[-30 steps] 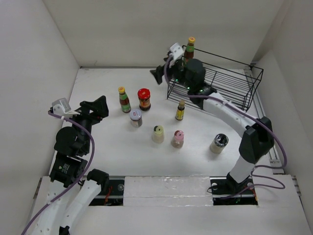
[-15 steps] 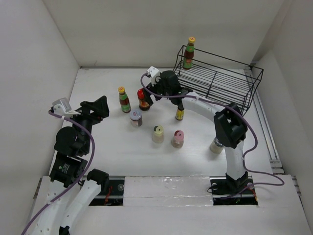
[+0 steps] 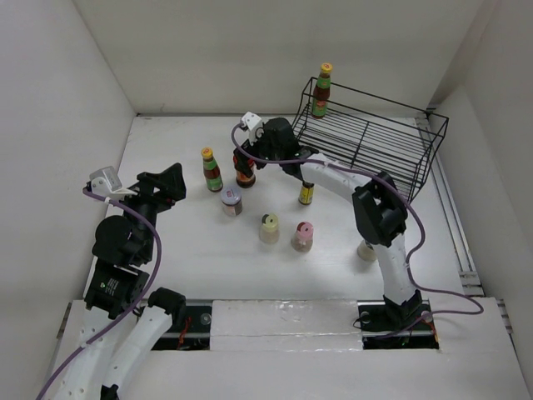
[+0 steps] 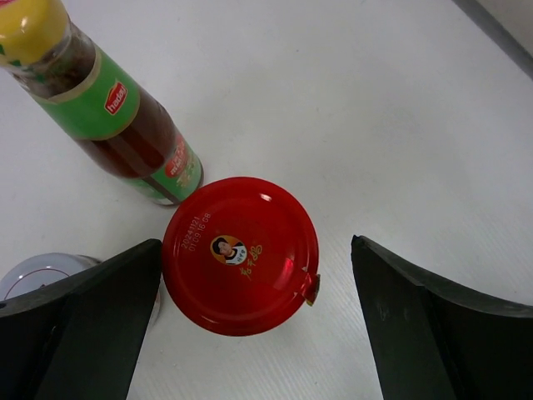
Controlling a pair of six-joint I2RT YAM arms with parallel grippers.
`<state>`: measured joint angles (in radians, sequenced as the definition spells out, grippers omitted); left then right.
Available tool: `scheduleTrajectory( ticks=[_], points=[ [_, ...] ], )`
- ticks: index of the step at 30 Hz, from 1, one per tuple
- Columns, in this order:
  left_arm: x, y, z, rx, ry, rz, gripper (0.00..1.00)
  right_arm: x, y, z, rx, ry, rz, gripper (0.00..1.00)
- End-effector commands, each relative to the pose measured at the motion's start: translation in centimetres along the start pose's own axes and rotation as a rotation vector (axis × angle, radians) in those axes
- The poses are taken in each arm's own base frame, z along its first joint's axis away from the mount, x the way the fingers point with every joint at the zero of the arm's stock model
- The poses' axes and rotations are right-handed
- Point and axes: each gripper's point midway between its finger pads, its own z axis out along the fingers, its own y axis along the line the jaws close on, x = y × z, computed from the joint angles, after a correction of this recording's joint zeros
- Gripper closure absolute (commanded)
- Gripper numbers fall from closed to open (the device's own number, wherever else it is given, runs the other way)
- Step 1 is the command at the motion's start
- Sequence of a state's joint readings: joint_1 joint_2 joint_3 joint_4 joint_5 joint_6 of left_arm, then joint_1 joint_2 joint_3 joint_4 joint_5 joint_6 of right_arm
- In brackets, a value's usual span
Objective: Organize the condiment bottles
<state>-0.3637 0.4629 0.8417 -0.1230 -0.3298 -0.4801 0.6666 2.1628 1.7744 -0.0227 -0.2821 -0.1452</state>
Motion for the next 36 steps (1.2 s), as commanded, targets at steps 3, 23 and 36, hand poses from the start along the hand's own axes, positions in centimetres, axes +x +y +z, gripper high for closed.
scheduleTrajectory(
  ticks=[3, 23, 36],
  points=[
    [-0.5, -0.5, 0.4, 0.019, -0.026, -0.007, 0.2, -2.6, 1.0, 0.8, -0.039, -0.07, -0.019, 0.07],
    [-0.4, -0.8, 0.3, 0.035, -0.017, -0.007, 0.2, -20.2, 0.2, -16.1, 0.083, -0.558, -0.121, 0.44],
    [-0.5, -1.1, 0.0, 0.056, -0.016, -0.01, 0.2, -24.7, -14.7, -32.5, 0.482, -0.658, -0.093, 0.47]
  ],
)
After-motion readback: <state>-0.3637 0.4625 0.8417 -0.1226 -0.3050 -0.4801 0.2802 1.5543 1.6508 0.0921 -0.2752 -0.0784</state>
